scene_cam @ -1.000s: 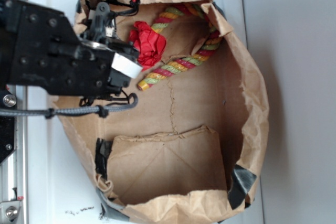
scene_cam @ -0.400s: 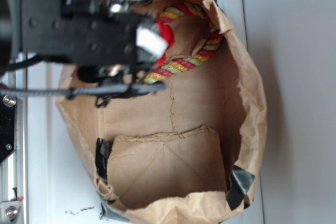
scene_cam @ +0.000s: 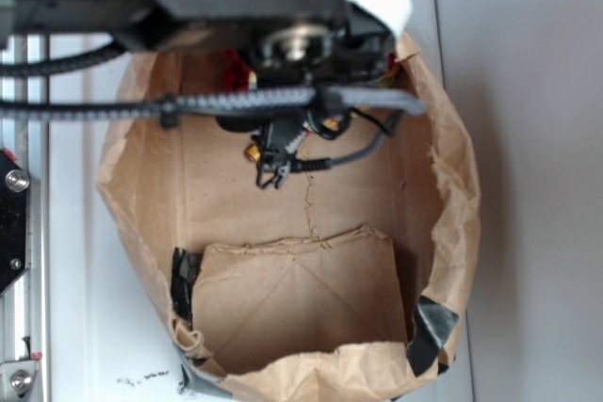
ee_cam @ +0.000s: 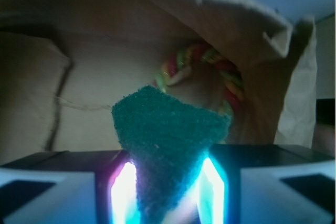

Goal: Grab the green sponge.

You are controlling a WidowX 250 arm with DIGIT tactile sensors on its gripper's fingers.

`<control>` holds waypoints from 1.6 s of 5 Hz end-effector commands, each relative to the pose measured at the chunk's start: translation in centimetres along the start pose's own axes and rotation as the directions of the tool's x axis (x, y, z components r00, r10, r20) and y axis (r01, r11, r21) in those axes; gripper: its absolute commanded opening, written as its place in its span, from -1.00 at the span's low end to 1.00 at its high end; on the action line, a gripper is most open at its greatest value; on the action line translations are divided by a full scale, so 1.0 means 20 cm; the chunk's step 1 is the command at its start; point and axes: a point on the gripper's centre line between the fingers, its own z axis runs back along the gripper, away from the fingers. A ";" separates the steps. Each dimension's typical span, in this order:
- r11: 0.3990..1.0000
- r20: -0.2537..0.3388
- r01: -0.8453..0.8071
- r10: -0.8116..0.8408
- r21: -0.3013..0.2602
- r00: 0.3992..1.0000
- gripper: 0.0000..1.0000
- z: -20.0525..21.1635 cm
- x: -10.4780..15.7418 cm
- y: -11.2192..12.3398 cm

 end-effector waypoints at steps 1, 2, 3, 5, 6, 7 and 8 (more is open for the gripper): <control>0.998 0.117 0.010 -0.003 -0.058 0.993 -1.00 0.25 0.11 0.00; 0.989 0.053 -0.008 0.016 -0.145 0.998 -1.00 0.32 0.09 -0.07; 0.981 -0.006 -0.049 0.048 -0.189 0.999 -1.00 0.38 0.05 -0.14; 0.982 -0.013 -0.031 0.029 -0.186 1.000 -1.00 0.48 -0.05 -0.28; 0.984 -0.004 -0.034 0.033 -0.177 0.999 -1.00 0.49 -0.07 -0.31; 0.984 0.016 -0.032 0.035 -0.173 0.999 -1.00 0.49 -0.08 -0.32; 0.993 -0.010 -0.001 -0.001 -0.116 1.000 -1.00 0.47 -0.06 -0.34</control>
